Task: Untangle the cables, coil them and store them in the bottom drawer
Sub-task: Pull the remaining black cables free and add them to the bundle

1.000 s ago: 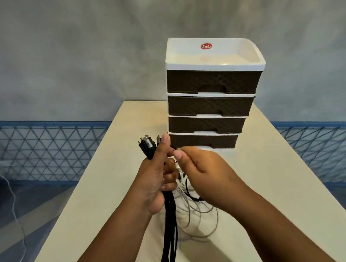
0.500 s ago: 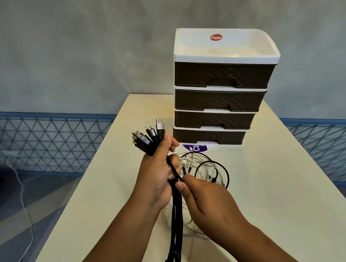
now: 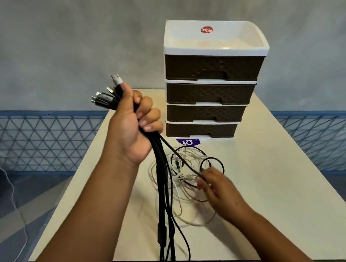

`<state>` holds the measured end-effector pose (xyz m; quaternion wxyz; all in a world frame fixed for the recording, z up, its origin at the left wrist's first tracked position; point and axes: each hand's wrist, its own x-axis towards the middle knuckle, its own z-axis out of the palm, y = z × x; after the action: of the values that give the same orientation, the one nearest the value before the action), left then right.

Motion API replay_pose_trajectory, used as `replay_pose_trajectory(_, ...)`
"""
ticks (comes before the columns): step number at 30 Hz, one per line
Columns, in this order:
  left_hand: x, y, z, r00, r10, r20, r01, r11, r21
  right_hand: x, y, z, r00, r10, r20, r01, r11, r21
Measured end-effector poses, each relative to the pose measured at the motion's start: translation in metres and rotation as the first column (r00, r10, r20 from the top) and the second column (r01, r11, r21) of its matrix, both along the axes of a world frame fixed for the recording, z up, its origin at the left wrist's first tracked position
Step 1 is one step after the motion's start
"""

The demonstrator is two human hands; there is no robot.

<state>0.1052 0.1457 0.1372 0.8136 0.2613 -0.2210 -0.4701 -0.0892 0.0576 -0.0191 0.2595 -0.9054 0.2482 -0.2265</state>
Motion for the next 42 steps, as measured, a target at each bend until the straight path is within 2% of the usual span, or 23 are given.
replay_pose_trajectory(3, 0.013, 0.004, 0.003, 0.998, 0.019, 0.063, -0.02, 1.0, 0.021, -0.007, -0.035, 0.027, 0.985, -0.174, 0.021, 0.175, 0.98, -0.095)
replay_pose_trajectory(5, 0.013, 0.004, -0.001, 0.995, 0.034, 0.096, -0.041, 0.996, 0.079, -0.009, -0.047, 0.066, 0.96, -0.273, 0.059, 0.274, 0.962, 0.003)
replay_pose_trajectory(7, 0.008, 0.003, -0.007, 0.99, 0.036, 0.139, -0.057, 0.988, 0.147, -0.007, -0.051, 0.109, 0.94, -0.299, 0.166, 0.273, 0.948, 0.162)
replay_pose_trajectory(10, -0.008, -0.001, -0.015, 0.955, -0.015, 0.297, -0.059, 0.969, 0.241, 0.004, -0.039, 0.166, 0.916, -0.196, 0.35, 0.108, 0.961, 0.257)
replay_pose_trajectory(13, -0.025, -0.007, -0.017, 0.896, -0.163, 0.413, 0.024, 0.947, 0.321, 0.02, -0.017, 0.201, 0.902, -0.035, 0.429, -0.072, 0.971, 0.229)
replay_pose_trajectory(16, -0.033, -0.011, -0.015, 0.862, -0.227, 0.454, 0.05, 0.928, 0.369, 0.032, -0.009, 0.214, 0.894, 0.04, 0.447, -0.096, 0.99, 0.103)
replay_pose_trajectory(20, -0.024, -0.008, -0.015, 0.886, -0.181, 0.428, 0.024, 0.937, 0.347, 0.03, -0.028, 0.183, 0.83, 0.078, 0.552, -0.266, 0.926, 0.268)
replay_pose_trajectory(22, -0.018, -0.004, -0.015, 0.911, -0.156, 0.382, 0.025, 0.946, 0.325, 0.03, -0.039, 0.141, 0.887, -0.056, 0.459, -0.144, 0.911, 0.388)
replay_pose_trajectory(24, -0.014, -0.001, -0.014, 0.926, -0.144, 0.348, 0.034, 0.953, 0.301, 0.032, -0.04, 0.094, 0.982, -0.123, 0.142, 0.054, 0.909, 0.414)
replay_pose_trajectory(25, -0.012, 0.001, -0.013, 0.932, -0.143, 0.333, 0.042, 0.955, 0.293, 0.033, -0.04, 0.073, 0.995, -0.099, -0.028, 0.102, 0.913, 0.395)
replay_pose_trajectory(27, -0.009, 0.003, -0.01, 0.941, -0.149, 0.305, 0.06, 0.958, 0.281, 0.036, -0.039, 0.041, 0.968, -0.07, -0.239, 0.148, 0.933, 0.328)
replay_pose_trajectory(29, -0.005, 0.005, -0.007, 0.945, -0.153, 0.289, 0.074, 0.96, 0.269, 0.039, -0.043, 0.03, 0.939, -0.139, -0.315, 0.217, 0.95, 0.227)
replay_pose_trajectory(31, 0.0, 0.008, -0.005, 0.95, -0.151, 0.273, 0.08, 0.964, 0.255, 0.04, -0.052, 0.037, 0.922, -0.225, -0.315, 0.276, 0.953, 0.128)
replay_pose_trajectory(35, 0.012, 0.014, -0.008, 0.96, -0.148, 0.237, 0.091, 0.968, 0.235, 0.033, -0.066, 0.085, 0.893, -0.393, -0.22, 0.357, 0.916, -0.185)
replay_pose_trajectory(36, 0.013, 0.016, -0.009, 0.963, -0.153, 0.223, 0.101, 0.969, 0.226, 0.032, -0.067, 0.099, 0.887, -0.426, -0.178, 0.391, 0.899, -0.198)
replay_pose_trajectory(40, 0.015, 0.021, -0.008, 0.96, -0.204, 0.19, 0.166, 0.966, 0.199, 0.022, -0.062, 0.144, 0.864, -0.489, 0.12, 0.496, 0.867, -0.037)
replay_pose_trajectory(42, 0.014, 0.023, -0.007, 0.952, -0.233, 0.198, 0.195, 0.962, 0.192, 0.015, -0.053, 0.157, 0.842, -0.478, 0.249, 0.474, 0.877, 0.08)
